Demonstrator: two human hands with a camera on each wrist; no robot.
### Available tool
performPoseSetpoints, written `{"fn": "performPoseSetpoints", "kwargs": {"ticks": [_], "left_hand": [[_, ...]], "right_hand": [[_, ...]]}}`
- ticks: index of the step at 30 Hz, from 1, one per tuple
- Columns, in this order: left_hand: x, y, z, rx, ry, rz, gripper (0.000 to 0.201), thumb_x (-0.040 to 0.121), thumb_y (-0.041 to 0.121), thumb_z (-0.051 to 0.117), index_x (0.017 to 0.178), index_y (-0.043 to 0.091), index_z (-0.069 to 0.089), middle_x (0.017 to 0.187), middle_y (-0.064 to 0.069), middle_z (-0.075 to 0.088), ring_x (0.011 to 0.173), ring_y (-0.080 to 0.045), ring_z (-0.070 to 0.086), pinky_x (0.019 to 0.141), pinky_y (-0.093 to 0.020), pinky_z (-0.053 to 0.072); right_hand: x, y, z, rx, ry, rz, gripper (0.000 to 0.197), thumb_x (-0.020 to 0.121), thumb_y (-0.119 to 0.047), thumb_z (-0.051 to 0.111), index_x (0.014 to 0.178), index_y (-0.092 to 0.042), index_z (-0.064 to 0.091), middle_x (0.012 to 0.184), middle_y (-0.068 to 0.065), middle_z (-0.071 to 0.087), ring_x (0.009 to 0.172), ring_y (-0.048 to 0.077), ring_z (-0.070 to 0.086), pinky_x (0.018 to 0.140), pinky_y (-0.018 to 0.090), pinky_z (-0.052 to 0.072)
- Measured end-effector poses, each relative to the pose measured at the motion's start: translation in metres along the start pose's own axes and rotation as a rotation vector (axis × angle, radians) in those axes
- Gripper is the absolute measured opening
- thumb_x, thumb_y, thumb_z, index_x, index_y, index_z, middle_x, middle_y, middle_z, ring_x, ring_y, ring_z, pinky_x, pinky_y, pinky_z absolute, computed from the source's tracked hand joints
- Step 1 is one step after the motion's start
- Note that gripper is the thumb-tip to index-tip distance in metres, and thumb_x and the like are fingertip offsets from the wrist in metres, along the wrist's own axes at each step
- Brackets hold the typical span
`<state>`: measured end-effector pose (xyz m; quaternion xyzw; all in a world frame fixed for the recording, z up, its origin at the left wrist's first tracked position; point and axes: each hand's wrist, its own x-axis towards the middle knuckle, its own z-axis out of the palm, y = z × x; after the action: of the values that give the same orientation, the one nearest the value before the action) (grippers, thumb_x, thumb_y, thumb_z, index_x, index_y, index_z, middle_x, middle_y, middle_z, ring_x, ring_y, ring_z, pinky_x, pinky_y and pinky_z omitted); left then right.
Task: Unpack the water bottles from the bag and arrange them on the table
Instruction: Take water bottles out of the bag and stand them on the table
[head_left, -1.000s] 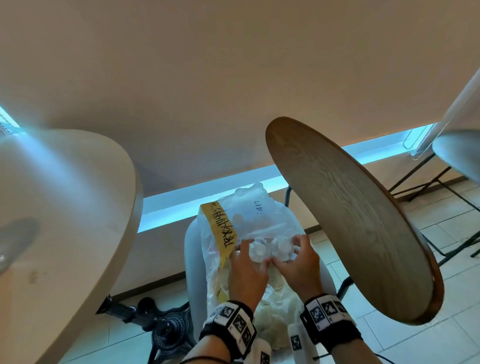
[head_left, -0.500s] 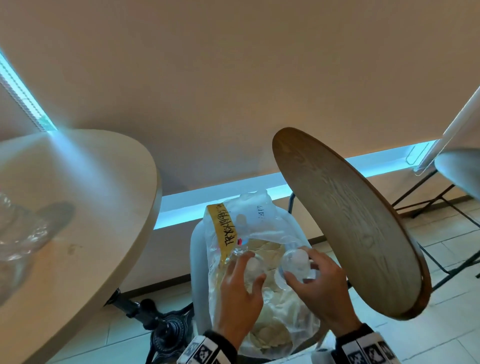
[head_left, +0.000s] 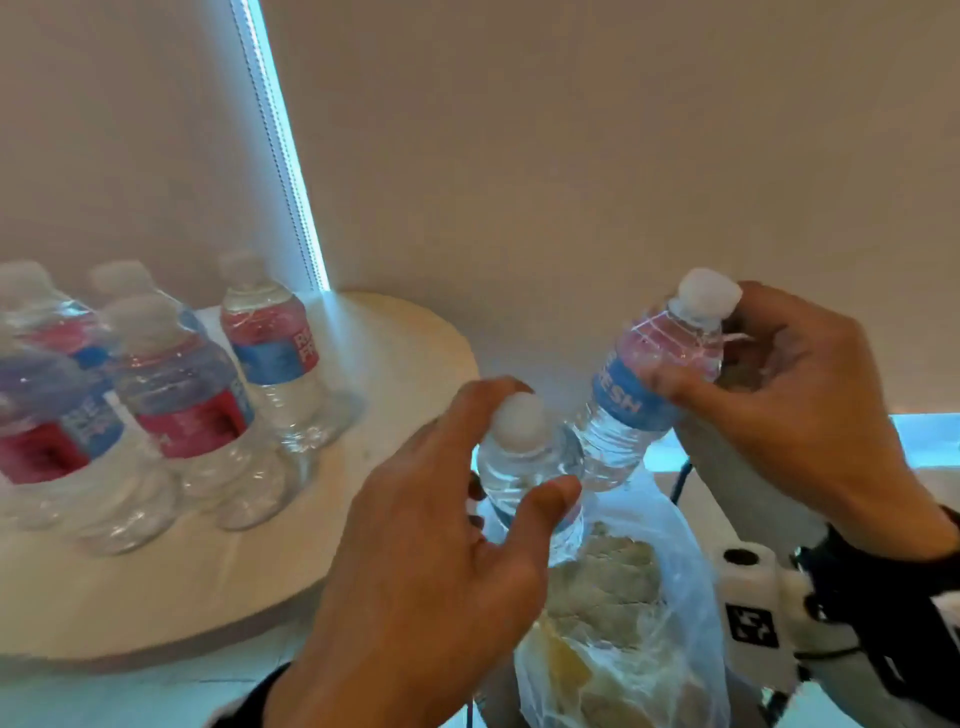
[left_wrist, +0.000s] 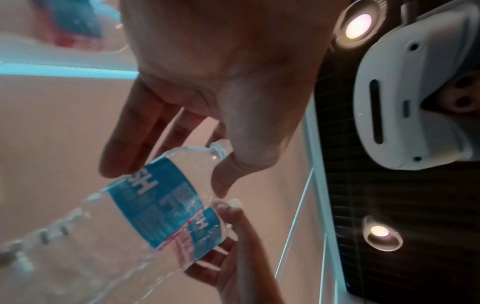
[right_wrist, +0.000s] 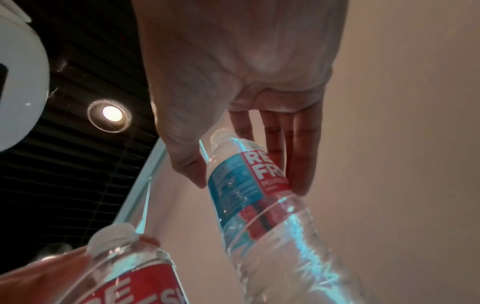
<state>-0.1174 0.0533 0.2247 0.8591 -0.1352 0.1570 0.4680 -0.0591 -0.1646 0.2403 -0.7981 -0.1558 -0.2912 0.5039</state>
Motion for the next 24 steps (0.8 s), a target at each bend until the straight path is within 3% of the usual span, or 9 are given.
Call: {"fn": "performPoseSetpoints", "kwargs": {"ticks": [3,7,9,12,14,17,24], "left_hand": [[0.003,0.019,-0.035,0.144,0.076,0.016,0.04,0.077,0.05,0.07,0.11,0.053,0.047,0.094,0.022,0.065,0.081,-0.001,0.062,0.064,-0.034,0.059],[0.009,0.025,-0.069,0.234,0.159,-0.029,0.037,0.077,0.054,0.063,0.111,0.048,0.048,0.087,0.02,0.065,0.07,-0.004,0.064,0.066,-0.037,0.058],[0.012,0.022,-0.08,0.26,0.174,-0.065,0.035,0.08,0.052,0.064,0.111,0.046,0.049,0.093,0.017,0.066,0.073,-0.005,0.065,0.067,-0.035,0.057],[0.016,0.013,-0.09,0.32,0.188,-0.113,0.033,0.085,0.048,0.066,0.113,0.044,0.05,0.096,0.016,0.066,0.076,-0.007,0.066,0.062,-0.018,0.045],[0.019,0.004,-0.095,0.354,0.207,-0.134,0.034,0.086,0.045,0.067,0.116,0.04,0.051,0.1,0.012,0.068,0.081,-0.013,0.067,0.061,-0.023,0.045],[0.022,-0.008,-0.097,0.432,0.213,-0.151,0.038,0.088,0.041,0.065,0.122,0.034,0.049,0.106,0.005,0.07,0.09,-0.019,0.065,0.073,-0.034,0.048],[0.029,-0.023,-0.095,0.519,0.233,-0.167,0.039,0.092,0.04,0.061,0.126,0.027,0.047,0.093,0.008,0.06,0.077,-0.015,0.052,0.066,-0.028,0.037]], "right_hand": [[0.029,-0.017,0.024,0.044,-0.058,-0.08,0.033,0.07,-0.045,0.081,0.101,-0.037,0.072,0.092,-0.004,0.077,0.08,0.023,0.075,0.068,0.048,0.063],[0.058,-0.035,0.064,0.066,-0.162,-0.136,0.027,0.073,-0.042,0.081,0.097,-0.045,0.068,0.09,-0.007,0.076,0.083,0.019,0.075,0.068,0.047,0.063],[0.068,-0.038,0.085,0.054,-0.207,-0.143,0.026,0.073,-0.04,0.081,0.097,-0.037,0.071,0.087,-0.008,0.075,0.082,0.02,0.075,0.068,0.048,0.063],[0.078,-0.041,0.117,0.021,-0.27,-0.137,0.029,0.072,-0.039,0.08,0.099,-0.029,0.073,0.083,-0.011,0.073,0.077,0.019,0.074,0.067,0.047,0.062],[0.082,-0.043,0.135,-0.008,-0.317,-0.139,0.033,0.073,-0.04,0.079,0.102,-0.025,0.073,0.085,-0.009,0.073,0.076,0.021,0.073,0.067,0.047,0.062],[0.083,-0.044,0.156,-0.053,-0.377,-0.134,0.033,0.076,-0.039,0.077,0.104,-0.022,0.072,0.085,-0.003,0.073,0.074,0.023,0.072,0.066,0.047,0.061],[0.083,-0.035,0.182,-0.071,-0.407,-0.065,0.034,0.069,-0.04,0.075,0.1,-0.024,0.071,0.081,-0.001,0.073,0.072,0.024,0.072,0.064,0.048,0.061]]}}
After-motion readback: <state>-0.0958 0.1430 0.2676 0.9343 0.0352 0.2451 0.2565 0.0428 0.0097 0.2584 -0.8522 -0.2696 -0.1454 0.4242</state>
